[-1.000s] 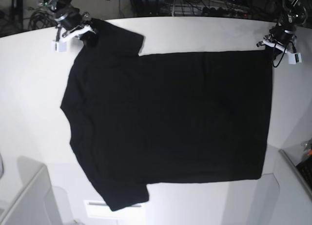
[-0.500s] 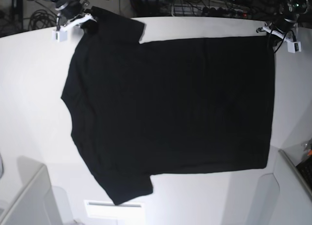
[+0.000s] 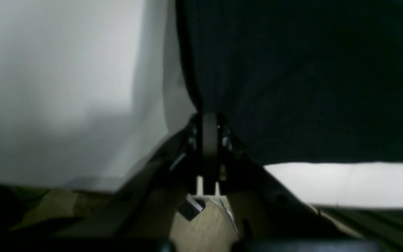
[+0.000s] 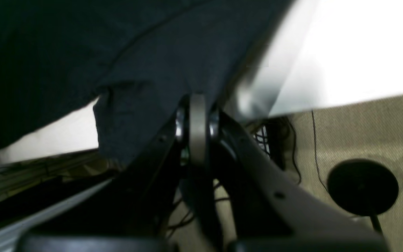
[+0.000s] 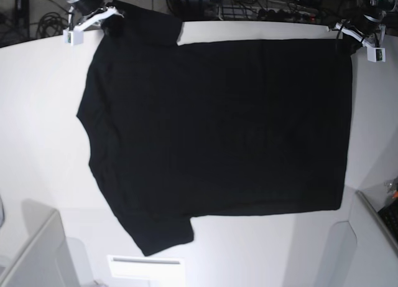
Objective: Fold the T-shirt properly
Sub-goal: 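Lift the shoulders with both grippers and drag the shirt along the table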
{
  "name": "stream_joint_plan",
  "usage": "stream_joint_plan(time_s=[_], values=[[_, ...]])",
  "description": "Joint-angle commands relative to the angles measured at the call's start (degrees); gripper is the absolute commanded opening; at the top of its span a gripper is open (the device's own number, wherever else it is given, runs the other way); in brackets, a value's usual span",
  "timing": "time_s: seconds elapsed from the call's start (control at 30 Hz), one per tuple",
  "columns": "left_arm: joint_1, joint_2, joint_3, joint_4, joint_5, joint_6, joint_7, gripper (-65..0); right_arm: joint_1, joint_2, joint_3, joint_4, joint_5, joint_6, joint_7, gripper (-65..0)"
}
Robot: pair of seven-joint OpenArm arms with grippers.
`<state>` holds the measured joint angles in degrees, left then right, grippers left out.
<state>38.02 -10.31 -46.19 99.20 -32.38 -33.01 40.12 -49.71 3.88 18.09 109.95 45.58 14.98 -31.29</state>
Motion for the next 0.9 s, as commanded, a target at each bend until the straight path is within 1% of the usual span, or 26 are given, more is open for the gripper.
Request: stream_joint_plan(time_s=[0.0,0.07,0.2,0.3,0.33,0.37,0.47,0.53,0.6,0.73,0.87], values=[[1.06,-0.55,-0.53,1.33,-0.45,-0.26,-0.78,-65.0,-0.7,0.3,0.07,1.74,0.62,0.53,0.83,-65.0],[1.32,-0.55,-0.62,1.51,-0.54,-0.26,-0.78,-65.0,-0.53,0.3,0.07,2.71,0.62,0.53,0.83,-65.0],[0.71,-0.38,-0.62,1.51,-0.72,-0.26,-0.78,-65.0,2.72,0.47,0.33,2.8,0.62,0.53,0.39,-65.0],[-1.4,-0.29,-0.27,1.51,-0.72,-0.26,-0.69,-65.0,4.92,0.82,-0.02,2.8,0.62,0.45,0.3,-65.0],[-1.84,-0.29,-0.18,1.51,-0.72,-0.26,-0.6,-65.0,5.89,0.82,-0.02,2.8,0.62,0.45,-0.49,-65.0],[-2.55,-0.29,-0.27,1.51,-0.72,-0.26,0.45,-65.0,7.12,0.82,0.33,2.8,0.62,0.45,-2.07,-65.0],[-6.59,-0.29,-0.88,1.51,-0.72,-0.26,6.34,-65.0,11.25,0.82,0.51,2.8,0.62,0.36,-6.91,-65.0],[-8.79,-0.2,-2.64,1.59,-0.72,-0.26,8.98,-65.0,13.63,0.74,0.51,2.8,0.62,0.18,-9.2,-65.0],[-10.9,0.42,-3.52,1.59,-0.63,-0.26,10.21,-65.0,15.47,0.56,0.51,2.8,0.62,0.09,-10.51,-65.0],[-13.54,0.42,-3.52,1.59,-0.54,-0.17,11.71,-65.0,19.16,0.56,0.51,2.71,0.44,0.01,-13.06,-65.0],[-16.09,0.42,-3.78,1.51,-0.45,-0.08,13.64,-65.0,22.86,0.74,0.51,2.71,0.44,-3.07,-15.52,-65.0]])
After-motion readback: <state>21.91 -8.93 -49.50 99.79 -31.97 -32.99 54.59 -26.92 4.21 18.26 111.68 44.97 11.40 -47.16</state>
